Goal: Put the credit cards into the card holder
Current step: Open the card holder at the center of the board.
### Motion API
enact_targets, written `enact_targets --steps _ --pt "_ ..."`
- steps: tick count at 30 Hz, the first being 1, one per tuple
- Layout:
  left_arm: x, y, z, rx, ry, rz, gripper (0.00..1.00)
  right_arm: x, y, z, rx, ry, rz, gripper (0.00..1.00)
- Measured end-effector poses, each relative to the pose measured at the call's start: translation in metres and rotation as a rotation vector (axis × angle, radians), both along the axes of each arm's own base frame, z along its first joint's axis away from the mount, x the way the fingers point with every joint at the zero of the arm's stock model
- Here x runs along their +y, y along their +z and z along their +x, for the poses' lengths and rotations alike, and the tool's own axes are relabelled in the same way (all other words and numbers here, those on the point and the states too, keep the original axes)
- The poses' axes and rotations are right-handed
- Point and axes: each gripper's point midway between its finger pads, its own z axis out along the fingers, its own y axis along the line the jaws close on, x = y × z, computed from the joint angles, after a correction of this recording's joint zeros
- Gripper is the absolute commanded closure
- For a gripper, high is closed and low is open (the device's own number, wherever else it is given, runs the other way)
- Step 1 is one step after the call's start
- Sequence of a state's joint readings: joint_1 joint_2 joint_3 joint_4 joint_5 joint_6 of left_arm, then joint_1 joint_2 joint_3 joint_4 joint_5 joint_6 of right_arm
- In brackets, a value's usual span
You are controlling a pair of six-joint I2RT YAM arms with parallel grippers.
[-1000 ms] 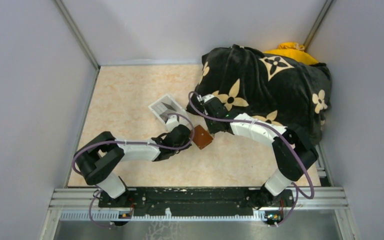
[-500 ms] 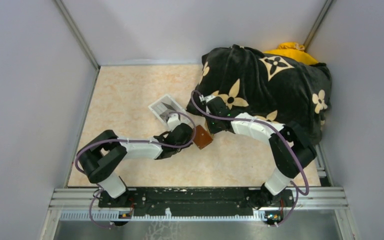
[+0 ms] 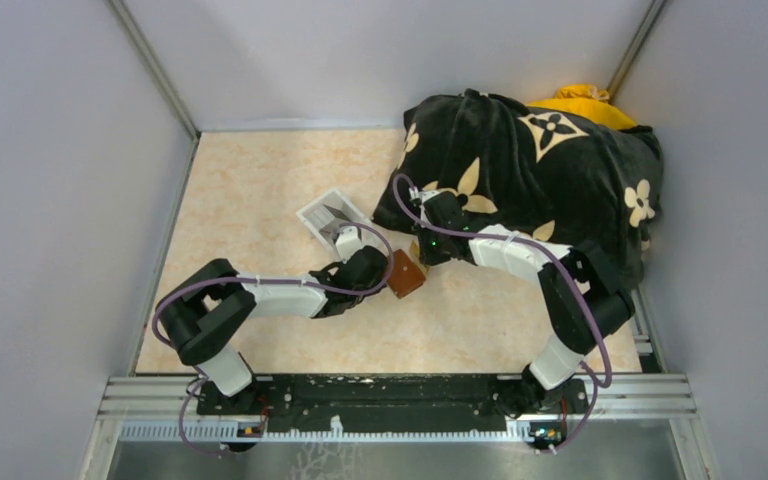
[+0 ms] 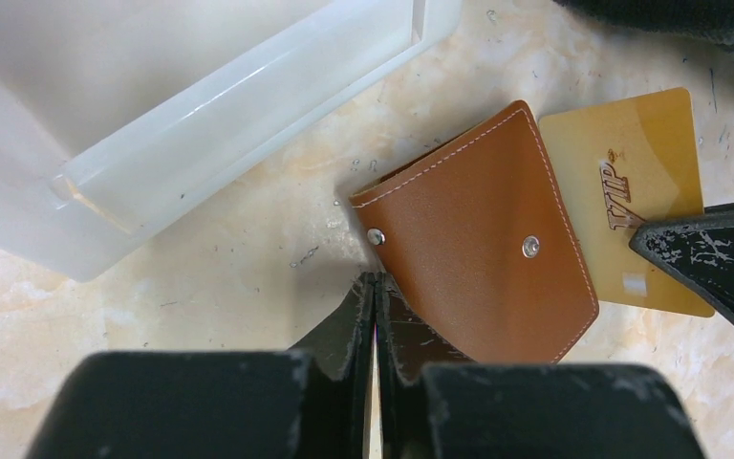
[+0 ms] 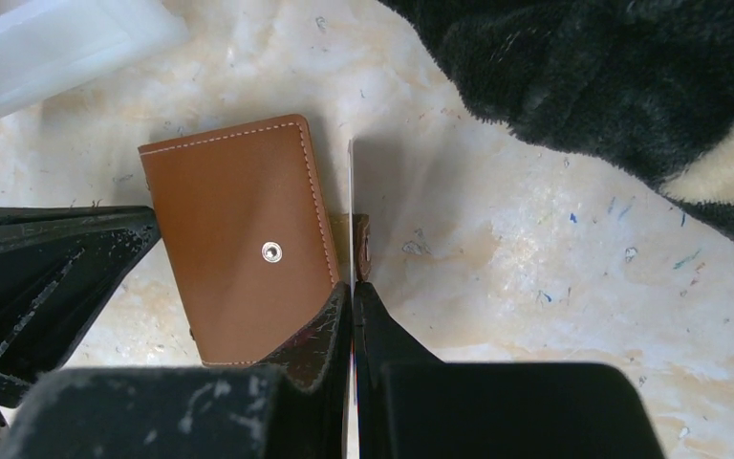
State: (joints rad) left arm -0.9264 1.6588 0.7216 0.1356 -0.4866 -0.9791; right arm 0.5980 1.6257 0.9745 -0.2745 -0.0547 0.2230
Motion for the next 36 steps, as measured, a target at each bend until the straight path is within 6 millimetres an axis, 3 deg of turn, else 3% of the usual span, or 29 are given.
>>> enact_targets --steps 15,25,36 --pt "0.001 -0.001 0.007 -0.011 0.019 -0.004 0.94 0.004 -0.001 -0.009 0.055 -0.02 0.133 1.0" --pt "0.0 -0.001 0.009 -0.017 0.022 -0.009 0.95 0.004 0.009 -0.009 0.042 -0.031 0.155 1.0" --pt "0.0 -0.002 0.01 -0.018 0.022 -0.013 0.95 0.006 0.003 -0.016 0.067 -0.046 0.188 1.0"
